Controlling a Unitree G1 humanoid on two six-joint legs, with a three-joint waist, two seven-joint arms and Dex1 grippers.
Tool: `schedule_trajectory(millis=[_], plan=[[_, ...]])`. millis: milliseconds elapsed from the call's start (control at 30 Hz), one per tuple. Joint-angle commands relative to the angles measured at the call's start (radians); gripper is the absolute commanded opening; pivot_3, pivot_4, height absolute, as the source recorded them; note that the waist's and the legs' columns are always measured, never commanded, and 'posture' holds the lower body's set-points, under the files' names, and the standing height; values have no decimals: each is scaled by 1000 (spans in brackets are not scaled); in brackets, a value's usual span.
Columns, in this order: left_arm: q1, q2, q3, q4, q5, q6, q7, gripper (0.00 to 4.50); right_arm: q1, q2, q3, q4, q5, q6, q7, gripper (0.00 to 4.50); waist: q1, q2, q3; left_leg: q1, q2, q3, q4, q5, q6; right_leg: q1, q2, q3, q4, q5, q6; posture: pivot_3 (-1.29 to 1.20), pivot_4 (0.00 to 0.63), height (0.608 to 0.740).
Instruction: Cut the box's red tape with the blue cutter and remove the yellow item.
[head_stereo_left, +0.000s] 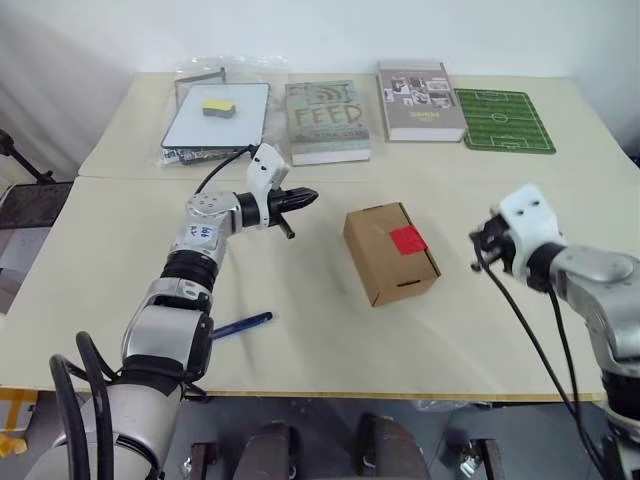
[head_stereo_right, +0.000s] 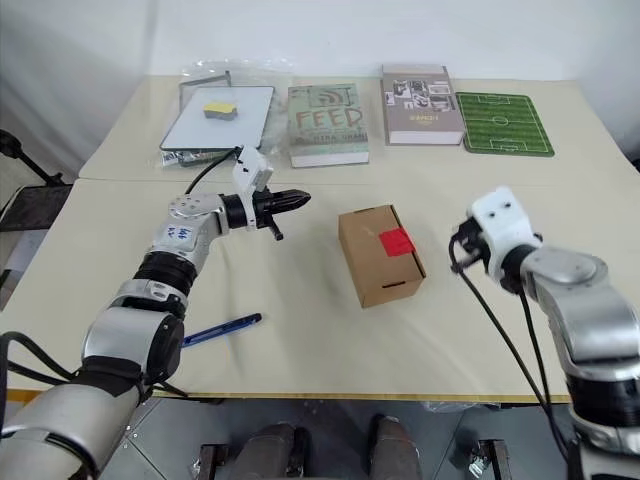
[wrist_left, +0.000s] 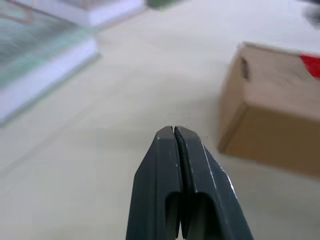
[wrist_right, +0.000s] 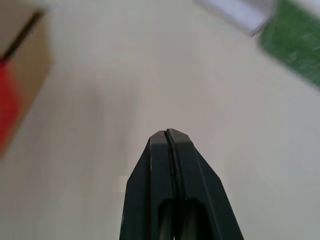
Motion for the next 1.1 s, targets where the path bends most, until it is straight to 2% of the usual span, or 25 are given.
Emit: schedule_trajectory(millis=[33, 200, 333, 533, 733, 900, 1100], plan=[[-70, -30, 13, 103, 29, -96, 68, 42, 55, -54, -22, -188, 102, 146, 57, 0, -1, -2, 1, 0, 0, 0, 0, 0, 0, 0, 0, 0, 0, 0, 0, 0, 150, 740], [-105, -87, 2, 180, 59, -130, 42, 42, 98, -13, -12, -337, 215, 285, 54, 0, -2, -5, 2, 0, 0, 1, 1, 0, 0, 0, 0, 0, 0, 0, 0, 0, 150, 740], [-113, -115, -28, 202, 103, -149, -4, 42, 39, 96, 39, -313, 203, 303, -38, 0, -3, -7, 2, 0, 1, 1, 3, 0, 0, 0, 0, 1, 0, 0, 0, 0, 150, 740], [-122, -138, -40, 201, 118, -126, -113, 42, -7, 168, 78, -250, 158, 295, -140, 0, -1, -8, 2, -3, 1, 1, 7, 0, 0, 0, 0, 0, 1, 0, -1, 0, 150, 740], [-111, -144, -53, 176, 119, -122, -234, 42, 27, 137, 37, -322, 190, 343, -140, 0, 1, -8, 2, -8, 1, -2, 12, -1, 2, -2, 0, -2, 1, 1, 0, 0, 150, 740], [-73, -151, -77, 118, 111, -100, -372, 42, 66, 73, -37, -433, 259, 436, -75, 0, 0, -8, 2, -10, 0, -2, 13, -1, 2, -2, 0, -2, 1, 1, 0, 0, 150, 740], [-14, -171, -120, 20, 114, -51, -454, 42, 123, 16, -104, -489, 306, 475, -31, 0, -1, -8, 2, -9, 1, -2, 14, -1, 2, -2, 0, -2, 2, 2, 0, 0, 150, 740]])
